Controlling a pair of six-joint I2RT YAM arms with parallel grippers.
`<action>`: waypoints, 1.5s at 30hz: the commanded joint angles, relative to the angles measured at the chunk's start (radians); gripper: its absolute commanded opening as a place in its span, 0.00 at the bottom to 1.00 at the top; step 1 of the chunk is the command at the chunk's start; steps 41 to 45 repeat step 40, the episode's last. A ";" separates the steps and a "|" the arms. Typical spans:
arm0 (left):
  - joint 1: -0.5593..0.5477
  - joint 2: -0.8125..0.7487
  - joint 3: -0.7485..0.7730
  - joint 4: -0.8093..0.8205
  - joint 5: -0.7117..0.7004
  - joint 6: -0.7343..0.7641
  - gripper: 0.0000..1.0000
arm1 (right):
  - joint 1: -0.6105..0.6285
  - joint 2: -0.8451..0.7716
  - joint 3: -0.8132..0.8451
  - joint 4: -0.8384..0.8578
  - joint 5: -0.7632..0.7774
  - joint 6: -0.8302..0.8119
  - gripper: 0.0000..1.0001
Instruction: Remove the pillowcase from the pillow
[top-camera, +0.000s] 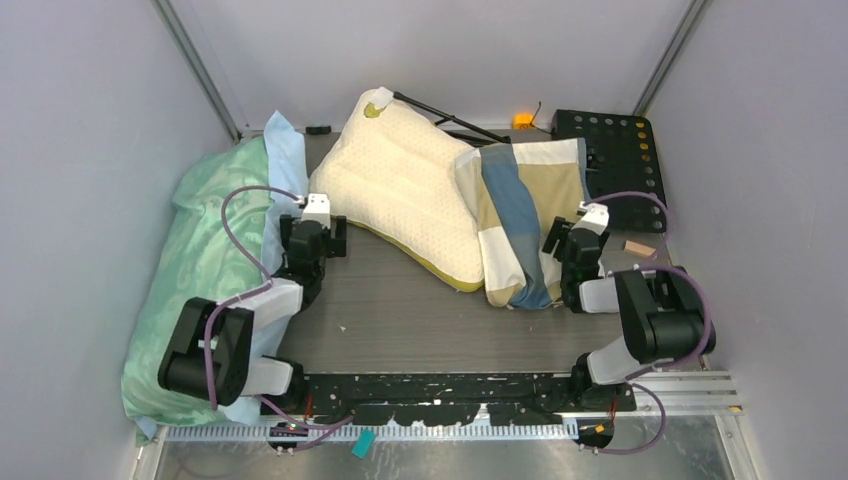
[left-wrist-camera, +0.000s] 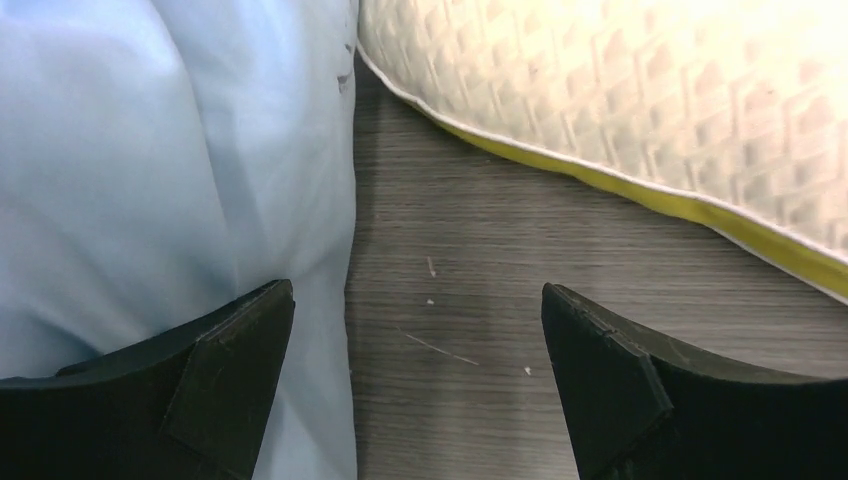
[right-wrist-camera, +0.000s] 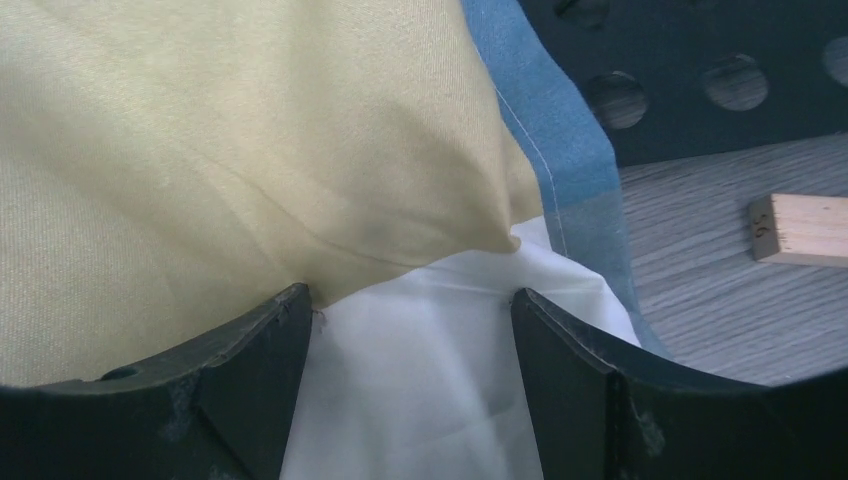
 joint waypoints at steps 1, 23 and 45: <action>0.039 0.107 -0.100 0.432 0.011 0.117 0.97 | -0.011 0.103 -0.003 0.293 0.088 -0.020 0.79; 0.141 0.241 -0.122 0.563 0.176 0.058 1.00 | -0.041 0.099 0.013 0.242 0.077 0.008 0.94; 0.147 0.240 -0.113 0.540 0.193 0.054 1.00 | -0.041 0.099 0.013 0.242 0.076 0.007 0.95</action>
